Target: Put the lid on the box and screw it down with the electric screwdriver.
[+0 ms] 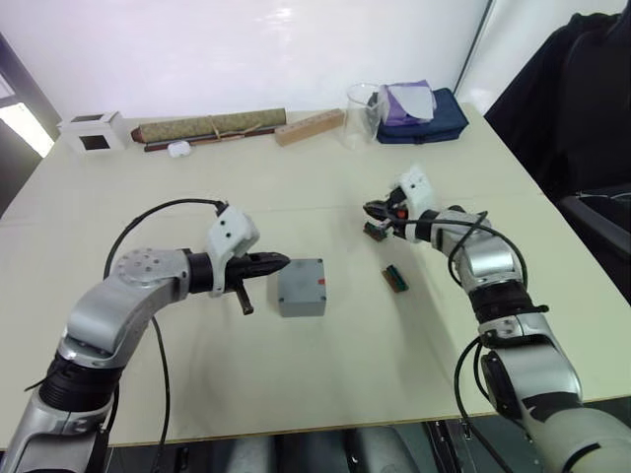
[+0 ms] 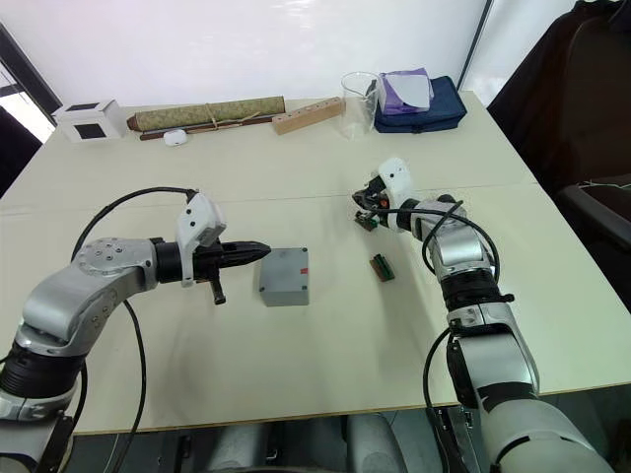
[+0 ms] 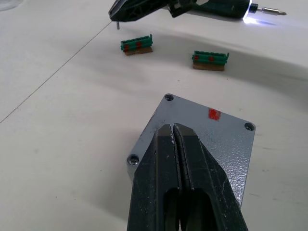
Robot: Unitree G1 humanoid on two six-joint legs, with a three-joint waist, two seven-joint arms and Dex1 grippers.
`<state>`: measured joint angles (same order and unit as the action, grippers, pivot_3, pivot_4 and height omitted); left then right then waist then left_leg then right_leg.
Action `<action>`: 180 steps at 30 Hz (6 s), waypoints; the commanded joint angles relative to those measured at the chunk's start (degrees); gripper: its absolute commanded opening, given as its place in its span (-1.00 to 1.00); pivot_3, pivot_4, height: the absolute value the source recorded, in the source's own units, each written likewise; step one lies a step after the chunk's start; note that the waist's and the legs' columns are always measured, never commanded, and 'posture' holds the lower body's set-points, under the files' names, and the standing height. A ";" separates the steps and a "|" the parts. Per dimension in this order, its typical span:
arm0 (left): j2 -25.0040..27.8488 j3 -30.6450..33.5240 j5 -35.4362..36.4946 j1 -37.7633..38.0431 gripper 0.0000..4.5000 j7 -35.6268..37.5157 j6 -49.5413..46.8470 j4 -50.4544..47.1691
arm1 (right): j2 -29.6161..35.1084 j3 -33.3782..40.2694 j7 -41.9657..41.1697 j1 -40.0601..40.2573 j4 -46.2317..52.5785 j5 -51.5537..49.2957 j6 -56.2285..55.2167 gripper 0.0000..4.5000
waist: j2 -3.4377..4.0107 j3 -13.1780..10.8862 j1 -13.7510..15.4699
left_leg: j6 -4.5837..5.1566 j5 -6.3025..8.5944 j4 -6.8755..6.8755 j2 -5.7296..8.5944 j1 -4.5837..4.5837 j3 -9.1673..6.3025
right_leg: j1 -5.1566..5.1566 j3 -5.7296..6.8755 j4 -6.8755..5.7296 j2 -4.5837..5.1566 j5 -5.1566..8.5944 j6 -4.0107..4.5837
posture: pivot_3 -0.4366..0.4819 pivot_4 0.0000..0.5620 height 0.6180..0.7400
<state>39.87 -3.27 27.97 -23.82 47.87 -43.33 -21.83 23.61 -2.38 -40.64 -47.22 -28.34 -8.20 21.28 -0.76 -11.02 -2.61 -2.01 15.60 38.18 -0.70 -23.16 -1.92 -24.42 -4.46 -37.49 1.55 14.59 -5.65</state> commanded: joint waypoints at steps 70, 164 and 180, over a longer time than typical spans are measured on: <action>3.33 8.72 10.66 6.39 -1.00 2.44 -2.29 0.35 | 0.78 -10.34 -2.68 17.09 38.38 -6.15 10.64 -0.96 | -0.02 0.01 0.10 | 0.00 0.00 0.01 -0.02 -0.01 -0.02 | -0.02 0.03 0.00 -0.01 0.01 0.01 | -0.05 -0.47 1.00; -0.48 1.32 12.10 0.75 -1.00 0.22 0.83 -6.13 | 24.01 2.61 -32.96 -30.55 -29.32 5.59 38.13 -0.05 | 0.36 -0.24 -1.16 | -0.02 0.00 -0.19 0.06 0.62 0.18 | 0.59 -0.16 0.21 0.03 0.02 0.02 | -0.05 -0.47 1.00; 0.20 -0.47 9.44 -3.79 -1.00 7.45 1.82 0.63 | 31.94 18.87 -11.49 7.82 32.38 -14.82 71.22 -0.05 | 0.36 -0.23 0.40 | -0.02 0.00 -0.17 0.08 0.37 0.12 | 0.42 -0.12 0.24 0.01 0.06 -0.06 | -0.05 -0.47 1.00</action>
<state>39.93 -3.92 37.19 -27.31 54.80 -42.19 -20.26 53.37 15.82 -53.29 -39.21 -0.70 -20.36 92.12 -0.40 -11.24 -2.21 -2.03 15.60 38.02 -0.63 -22.85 -1.79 -24.04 -4.59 -37.24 1.56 14.65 -5.71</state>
